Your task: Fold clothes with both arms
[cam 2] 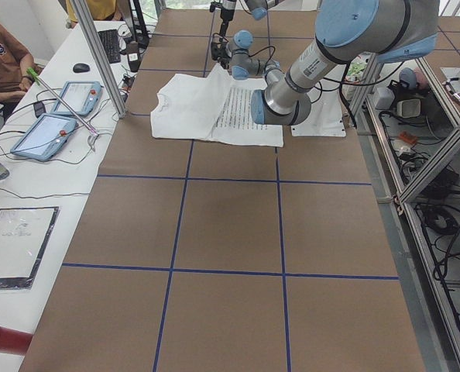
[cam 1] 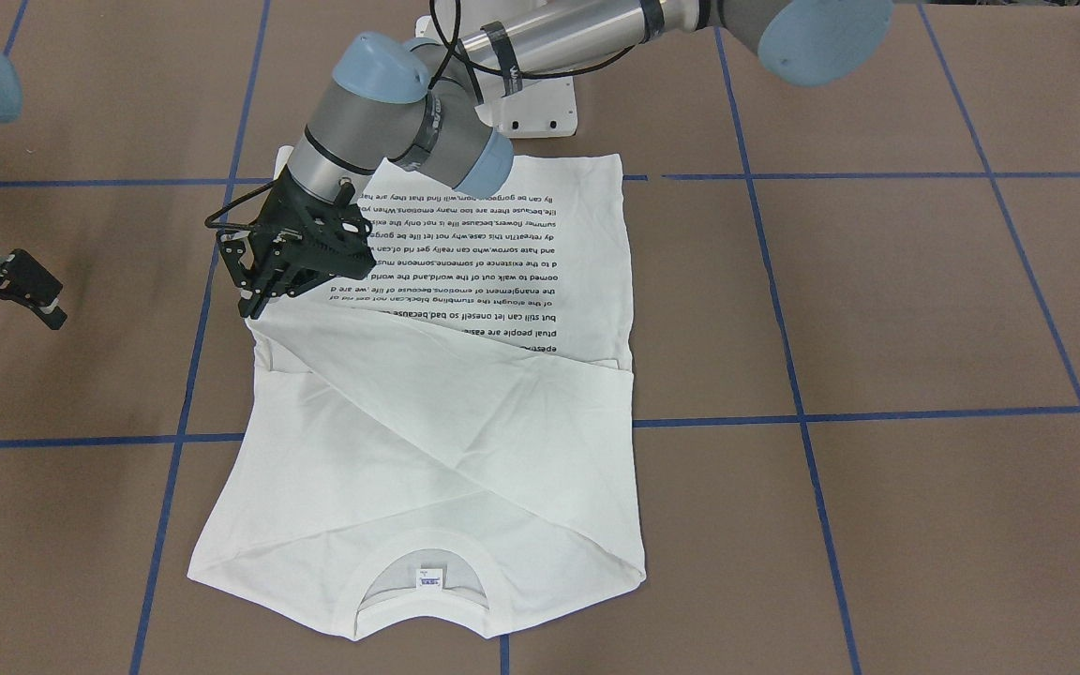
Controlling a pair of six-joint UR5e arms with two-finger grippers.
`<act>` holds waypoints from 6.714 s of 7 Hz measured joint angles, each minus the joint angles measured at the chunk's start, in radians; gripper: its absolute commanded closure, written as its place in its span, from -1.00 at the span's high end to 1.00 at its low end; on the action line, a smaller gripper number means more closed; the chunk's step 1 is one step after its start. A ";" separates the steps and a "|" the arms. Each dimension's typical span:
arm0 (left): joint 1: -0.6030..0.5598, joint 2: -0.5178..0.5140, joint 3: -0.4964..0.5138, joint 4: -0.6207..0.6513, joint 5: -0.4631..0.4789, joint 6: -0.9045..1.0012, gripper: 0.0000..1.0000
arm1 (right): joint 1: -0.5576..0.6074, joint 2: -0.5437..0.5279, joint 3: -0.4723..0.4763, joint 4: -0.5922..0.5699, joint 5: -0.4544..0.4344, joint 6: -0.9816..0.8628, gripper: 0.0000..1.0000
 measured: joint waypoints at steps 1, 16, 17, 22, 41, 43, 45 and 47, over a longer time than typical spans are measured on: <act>-0.001 -0.009 0.001 -0.001 0.004 -0.011 0.97 | 0.000 -0.004 -0.010 0.037 0.002 0.006 1.00; -0.213 0.614 -1.139 0.765 -0.275 0.301 0.89 | -0.919 -0.055 0.385 -0.256 -0.598 1.327 0.74; -0.212 0.616 -1.138 0.764 -0.272 0.301 0.90 | -0.944 -0.062 0.370 -0.258 -0.609 1.336 0.73; -0.209 0.631 -1.138 0.761 -0.268 0.291 0.90 | -1.014 -0.081 0.351 -0.259 -0.608 1.345 0.56; 0.210 0.949 -1.110 0.780 -0.269 -0.056 0.53 | -0.910 -0.076 0.390 -0.285 -0.432 1.331 -1.00; 0.225 0.951 -1.087 0.781 -0.267 -0.060 0.33 | -0.908 -0.076 0.391 -0.285 -0.431 1.331 -1.00; 0.226 0.952 -1.075 0.782 -0.266 -0.060 0.16 | -0.907 -0.076 0.391 -0.285 -0.431 1.331 -1.00; 0.225 0.953 -1.064 0.783 -0.259 -0.058 -0.55 | -0.902 -0.076 0.391 -0.285 -0.431 1.330 -1.00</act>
